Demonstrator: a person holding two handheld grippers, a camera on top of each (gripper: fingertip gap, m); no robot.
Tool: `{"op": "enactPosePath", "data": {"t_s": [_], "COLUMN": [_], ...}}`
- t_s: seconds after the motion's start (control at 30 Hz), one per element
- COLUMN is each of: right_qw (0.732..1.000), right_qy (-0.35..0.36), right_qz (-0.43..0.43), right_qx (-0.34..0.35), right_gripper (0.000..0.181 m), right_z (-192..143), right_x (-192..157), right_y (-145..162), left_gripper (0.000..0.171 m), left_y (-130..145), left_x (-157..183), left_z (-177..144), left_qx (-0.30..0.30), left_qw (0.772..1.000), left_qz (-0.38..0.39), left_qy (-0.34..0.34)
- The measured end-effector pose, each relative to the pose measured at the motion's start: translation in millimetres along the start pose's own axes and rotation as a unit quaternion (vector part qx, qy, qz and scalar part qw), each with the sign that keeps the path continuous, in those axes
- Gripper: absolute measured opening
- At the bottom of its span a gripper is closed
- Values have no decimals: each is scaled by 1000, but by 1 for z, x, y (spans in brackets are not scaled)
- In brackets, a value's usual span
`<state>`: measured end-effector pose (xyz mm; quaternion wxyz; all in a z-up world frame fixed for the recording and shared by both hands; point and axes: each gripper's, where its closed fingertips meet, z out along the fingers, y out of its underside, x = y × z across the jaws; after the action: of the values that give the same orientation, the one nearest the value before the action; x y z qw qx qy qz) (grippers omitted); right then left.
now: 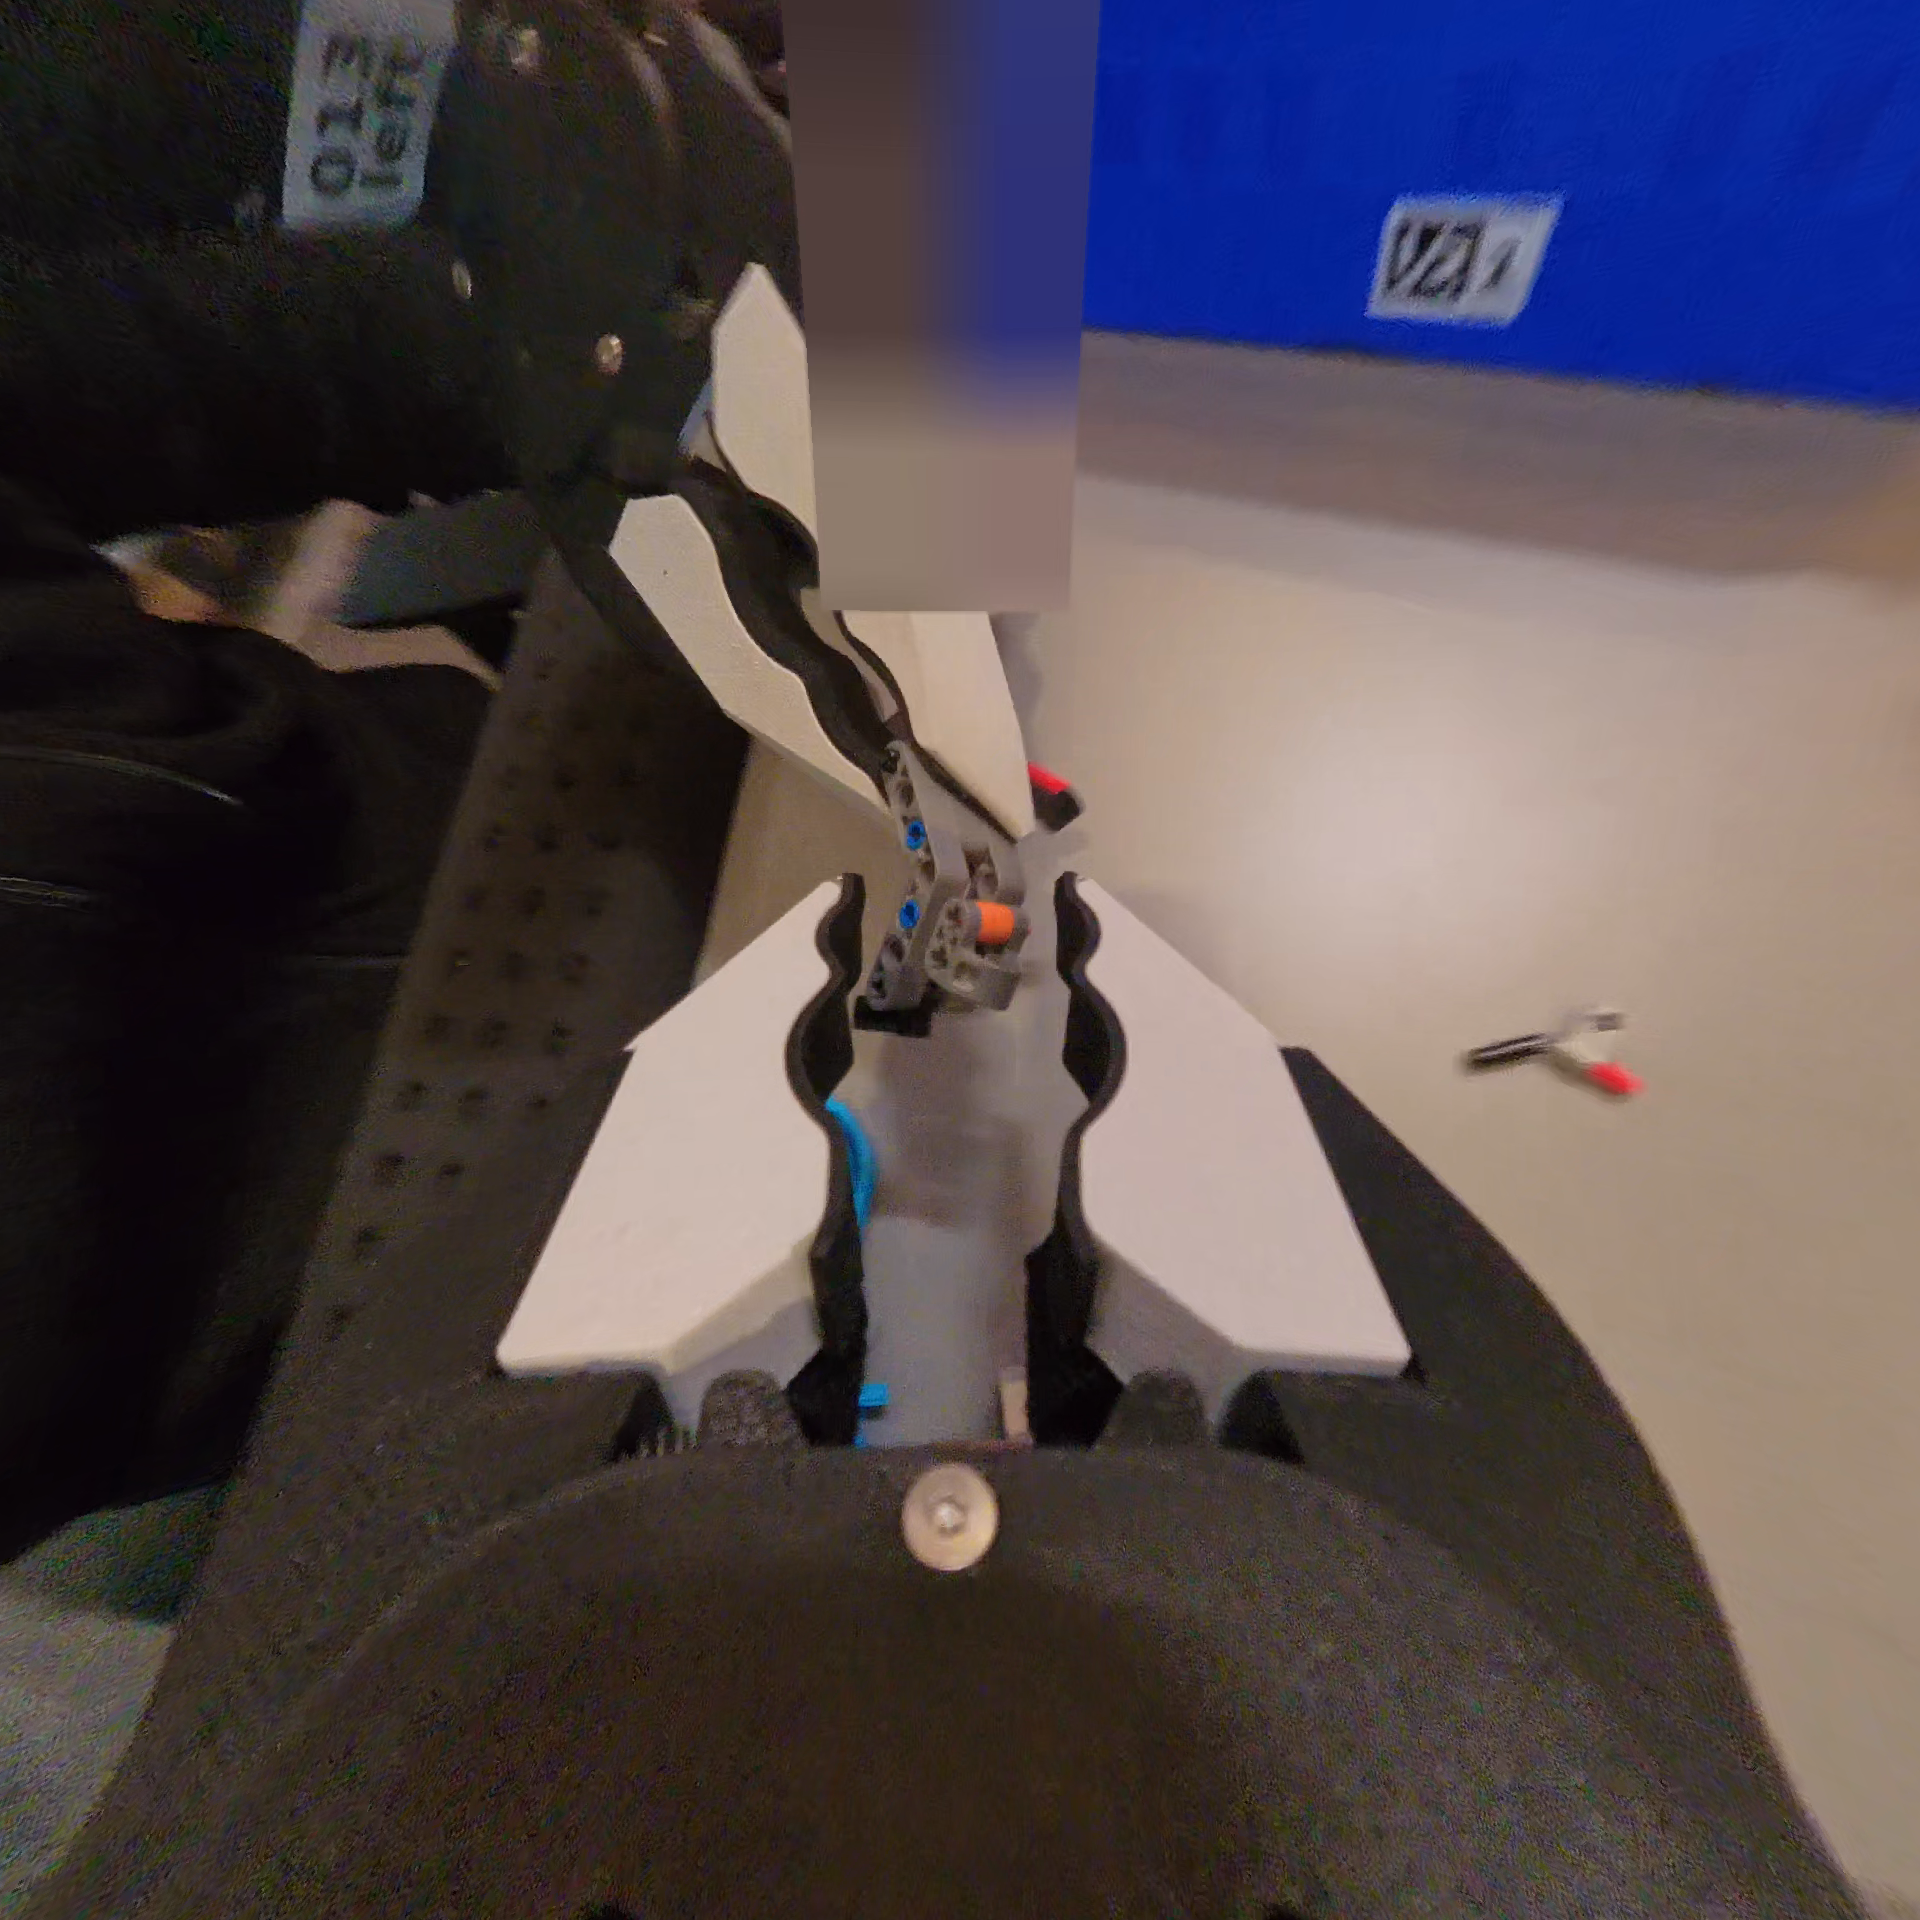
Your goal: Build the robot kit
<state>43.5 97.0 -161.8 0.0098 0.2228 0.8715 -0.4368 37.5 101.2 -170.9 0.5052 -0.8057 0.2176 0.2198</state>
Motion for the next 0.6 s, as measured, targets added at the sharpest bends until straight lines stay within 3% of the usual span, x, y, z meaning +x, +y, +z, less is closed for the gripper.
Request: {"op": "enactPosePath", "data": {"t_s": [0.1, 0.2, 0.43, 0.6], "right_qw": [987, 967, 964, 966], "right_qy": [100, 143, 129, 95], "right_qz": [-119, -180, -151, -121], "right_qx": [-48, -109, -180, -208], "right_gripper": [33, 9, 6, 6], "right_z": [-3, 6, 15, 17], "right_x": [4, 7, 20, 20], "right_y": [-5, 2, 24, 26], "left_gripper": [6, 6, 12, 7], "left_y": [-2, 1, 18, 22], "left_x": [-4, 1, 8, 12], "left_z": [2, 7, 13, 14], "left_qx": [25, 22, -5, -16], "left_qw": [994, 989, 981, 979], "left_qz": [-100, -134, -165, -165], "left_qy": [32, 57, 98, 120]}}
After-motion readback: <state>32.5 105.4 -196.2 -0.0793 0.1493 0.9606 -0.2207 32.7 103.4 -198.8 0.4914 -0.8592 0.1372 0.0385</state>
